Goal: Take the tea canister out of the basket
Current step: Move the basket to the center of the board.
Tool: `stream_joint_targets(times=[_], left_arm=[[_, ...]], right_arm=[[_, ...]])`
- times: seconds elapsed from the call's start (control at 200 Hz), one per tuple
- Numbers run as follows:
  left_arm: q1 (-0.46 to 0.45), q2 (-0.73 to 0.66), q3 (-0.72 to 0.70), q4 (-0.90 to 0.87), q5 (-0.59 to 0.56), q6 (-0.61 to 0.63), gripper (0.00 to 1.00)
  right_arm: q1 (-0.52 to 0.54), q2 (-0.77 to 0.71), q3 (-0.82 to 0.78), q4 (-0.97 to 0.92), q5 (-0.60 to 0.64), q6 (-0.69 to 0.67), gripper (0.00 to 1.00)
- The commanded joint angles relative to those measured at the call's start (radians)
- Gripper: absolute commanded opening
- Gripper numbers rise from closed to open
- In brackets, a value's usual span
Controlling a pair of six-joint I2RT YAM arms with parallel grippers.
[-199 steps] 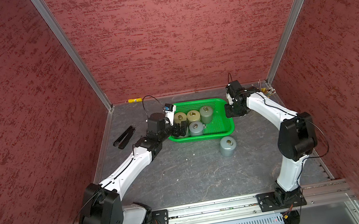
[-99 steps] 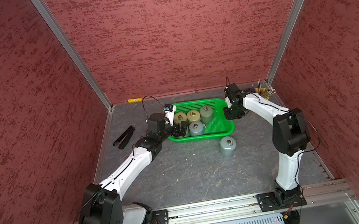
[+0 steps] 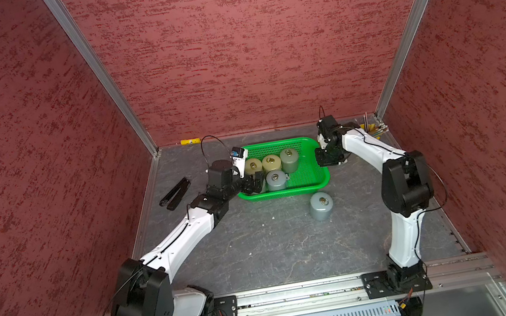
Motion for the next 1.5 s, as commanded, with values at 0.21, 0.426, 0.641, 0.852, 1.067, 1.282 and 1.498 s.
stream_joint_targets(times=[0.21, 0.426, 0.641, 0.852, 1.067, 1.282, 1.498], left_arm=[[0.009, -0.012, -0.018, 0.006, -0.017, 0.019, 1.0], [0.01, -0.008, -0.02, 0.011, -0.013, 0.019, 1.0], [0.011, -0.006, -0.015, 0.009, -0.014, 0.019, 1.0], [0.013, -0.005, -0.011, 0.01, -0.009, 0.019, 1.0], [0.014, -0.007, -0.009, 0.01, -0.005, 0.018, 1.0], [0.014, -0.005, -0.007, 0.01, -0.006, 0.019, 1.0], [0.087, -0.014, 0.0, -0.042, -0.086, -0.094, 1.0]], right_arm=[[0.001, 0.025, 0.051, 0.061, -0.004, 0.05, 0.0], [0.0, 0.029, 0.045, 0.082, -0.003, 0.106, 0.0], [0.001, 0.028, 0.038, 0.103, 0.004, 0.156, 0.0], [0.0, 0.025, 0.03, 0.133, 0.007, 0.186, 0.0], [0.0, 0.022, 0.023, 0.149, 0.021, 0.21, 0.0], [0.002, 0.016, -0.005, 0.204, -0.007, 0.251, 0.0], [0.004, -0.004, -0.034, 0.223, -0.013, 0.242, 0.36]])
